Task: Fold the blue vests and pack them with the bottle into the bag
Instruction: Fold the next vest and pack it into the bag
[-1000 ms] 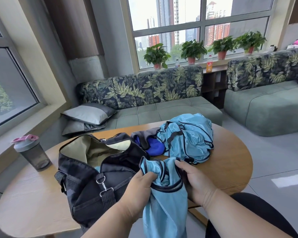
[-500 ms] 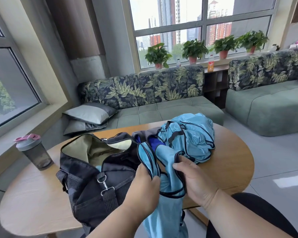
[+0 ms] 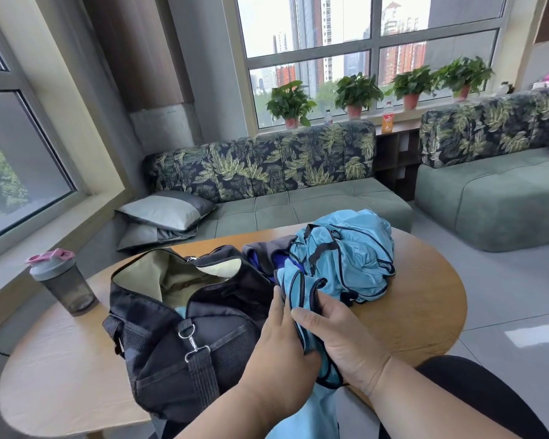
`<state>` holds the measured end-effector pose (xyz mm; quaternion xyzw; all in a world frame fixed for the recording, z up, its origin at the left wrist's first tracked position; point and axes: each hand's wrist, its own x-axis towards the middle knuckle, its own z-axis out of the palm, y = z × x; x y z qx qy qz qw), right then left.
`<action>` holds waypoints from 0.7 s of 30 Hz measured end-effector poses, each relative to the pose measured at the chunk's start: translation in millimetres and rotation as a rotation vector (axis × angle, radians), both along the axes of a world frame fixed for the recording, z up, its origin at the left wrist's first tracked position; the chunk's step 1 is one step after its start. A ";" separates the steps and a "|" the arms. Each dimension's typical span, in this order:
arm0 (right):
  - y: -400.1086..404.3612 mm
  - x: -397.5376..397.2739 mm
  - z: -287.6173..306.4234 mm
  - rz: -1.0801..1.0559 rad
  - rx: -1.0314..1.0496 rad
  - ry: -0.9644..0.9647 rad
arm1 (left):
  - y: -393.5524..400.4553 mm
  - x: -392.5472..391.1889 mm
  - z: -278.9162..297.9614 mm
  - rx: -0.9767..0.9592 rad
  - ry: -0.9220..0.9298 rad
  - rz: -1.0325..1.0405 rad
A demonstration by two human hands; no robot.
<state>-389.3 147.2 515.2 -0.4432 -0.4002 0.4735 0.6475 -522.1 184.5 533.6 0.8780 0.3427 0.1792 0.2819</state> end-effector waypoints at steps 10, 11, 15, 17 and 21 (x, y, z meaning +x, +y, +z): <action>4.0 6.6 -3.3 -0.222 -0.082 0.008 | 6.4 -7.1 3.2 -0.152 -0.117 -0.132; 4.4 6.8 -4.5 -0.203 -0.085 0.012 | 8.2 -7.9 2.4 -0.154 -0.150 -0.152; 1.2 7.6 -4.1 -0.172 -0.084 0.060 | 7.2 -10.3 7.4 -0.222 -0.395 -0.142; -2.3 6.7 -0.6 -0.151 -0.071 0.067 | 8.7 -11.7 11.2 -0.336 -0.523 0.033; -2.2 4.2 -0.1 -0.104 -0.072 0.059 | 24.2 -14.3 9.6 -0.549 -0.614 0.183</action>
